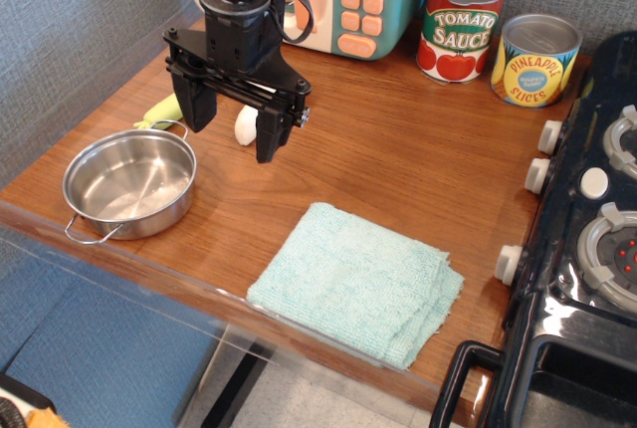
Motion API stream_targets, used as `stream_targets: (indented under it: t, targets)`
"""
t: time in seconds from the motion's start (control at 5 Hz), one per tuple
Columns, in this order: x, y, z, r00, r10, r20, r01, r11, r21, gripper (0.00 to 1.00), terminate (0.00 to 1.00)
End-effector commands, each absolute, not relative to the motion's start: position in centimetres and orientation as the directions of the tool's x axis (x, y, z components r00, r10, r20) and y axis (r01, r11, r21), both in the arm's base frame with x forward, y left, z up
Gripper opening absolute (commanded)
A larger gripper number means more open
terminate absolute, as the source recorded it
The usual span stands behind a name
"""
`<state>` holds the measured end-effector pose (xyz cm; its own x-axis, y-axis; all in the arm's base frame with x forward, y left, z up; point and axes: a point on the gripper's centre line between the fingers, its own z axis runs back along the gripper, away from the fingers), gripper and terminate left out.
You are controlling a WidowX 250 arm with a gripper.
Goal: Place the mushroom on the blue rag.
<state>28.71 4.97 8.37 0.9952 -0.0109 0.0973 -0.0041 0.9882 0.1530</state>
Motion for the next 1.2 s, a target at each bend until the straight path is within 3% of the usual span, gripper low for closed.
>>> stream_targets:
  t: [0.0,0.6,1.0]
  targets:
    - [28.7,5.0,8.4,0.995,-0.011,0.097,-0.004,0.988,0.153,1.0,0.0]
    - [36.4,10.9,8.1,0.975,0.134,0.177,-0.15,0.985,0.083,1.0,0.0]
    - [37.5,11.2,3.7,0.977,0.159,0.142,-0.165,0.986,0.032,1.0,0.0]
